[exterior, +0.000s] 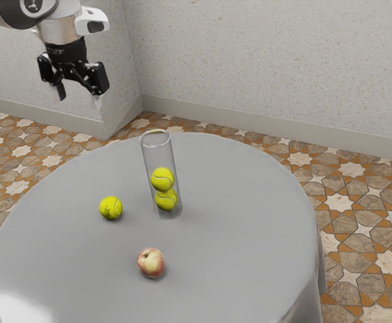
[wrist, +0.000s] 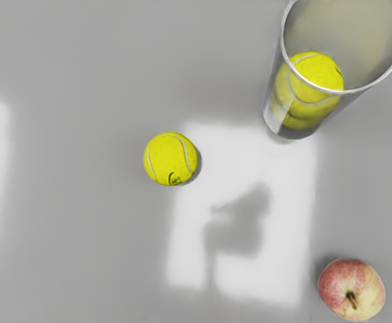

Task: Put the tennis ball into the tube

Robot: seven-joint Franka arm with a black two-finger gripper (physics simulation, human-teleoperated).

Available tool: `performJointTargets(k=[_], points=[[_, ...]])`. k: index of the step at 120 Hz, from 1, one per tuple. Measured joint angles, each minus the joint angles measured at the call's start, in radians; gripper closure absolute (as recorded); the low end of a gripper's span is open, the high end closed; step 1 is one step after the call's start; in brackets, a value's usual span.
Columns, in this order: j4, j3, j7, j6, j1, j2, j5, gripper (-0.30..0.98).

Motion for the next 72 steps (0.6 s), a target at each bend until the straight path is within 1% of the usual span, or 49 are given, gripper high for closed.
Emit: performJointTargets(k=[18,30,38,44,57,72], points=[[-0.015,0.001,-0.039,0.015,0.009,0.003,0.006,0.00],[-0.108,0.006,-0.060,0.050,0.064,0.005,0.004,0.00],[-0.206,0.006,-0.073,0.103,0.076,0.011,0.000,0.00],[-0.279,0.007,-0.082,0.151,0.081,0.015,-0.027,0.00],[-0.417,0.011,-0.099,0.259,0.095,0.045,-0.108,0.00],[-0.464,0.012,-0.113,0.362,0.128,0.131,-0.184,0.00]])
